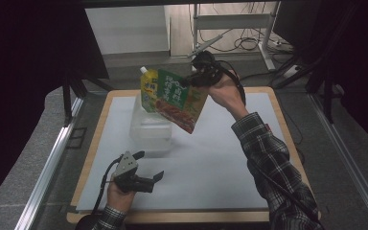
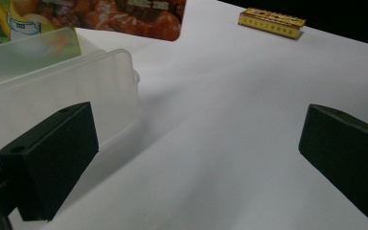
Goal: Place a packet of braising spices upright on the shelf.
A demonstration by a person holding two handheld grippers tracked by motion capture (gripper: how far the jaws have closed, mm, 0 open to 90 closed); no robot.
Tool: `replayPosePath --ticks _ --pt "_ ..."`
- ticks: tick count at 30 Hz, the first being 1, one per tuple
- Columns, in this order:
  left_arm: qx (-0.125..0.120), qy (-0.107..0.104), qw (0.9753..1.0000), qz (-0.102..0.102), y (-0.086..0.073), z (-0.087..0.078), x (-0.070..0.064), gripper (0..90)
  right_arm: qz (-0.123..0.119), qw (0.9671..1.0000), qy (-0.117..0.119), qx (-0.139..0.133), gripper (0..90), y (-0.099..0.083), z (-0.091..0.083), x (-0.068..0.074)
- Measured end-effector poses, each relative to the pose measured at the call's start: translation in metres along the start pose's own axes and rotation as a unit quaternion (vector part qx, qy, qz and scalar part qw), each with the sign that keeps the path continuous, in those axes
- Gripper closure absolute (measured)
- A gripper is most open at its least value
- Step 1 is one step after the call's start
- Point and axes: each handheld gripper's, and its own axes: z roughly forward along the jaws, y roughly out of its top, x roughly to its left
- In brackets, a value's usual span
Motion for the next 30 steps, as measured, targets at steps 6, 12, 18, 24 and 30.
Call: replayPosePath --ticks 6,12,18,24,30 --pt "-0.001 -0.002 1.0000 -0.001 0.000 -0.001 0.001 0.0 -0.003 1.0000 0.002 0.001 89.7 0.014 0.011 0.001" --pt "-0.001 0.000 1.0000 -0.001 0.000 -0.001 0.002 0.0 -0.004 0.9999 0.009 -0.005 89.7 0.024 0.024 0.001" --pt "-0.001 -0.001 1.0000 -0.001 0.000 -0.001 0.001 0.0 -0.008 0.9999 0.010 -0.005 89.7 0.035 0.035 0.002" --pt "-0.002 -0.003 1.0000 -0.001 0.000 -0.001 0.002 0.0 -0.021 0.9997 0.012 -0.003 89.7 0.043 0.048 0.005" --pt "-0.001 -0.005 1.0000 -0.001 0.000 -0.001 0.002 0.0 -0.016 0.9996 0.020 0.005 89.7 0.045 0.065 0.003"
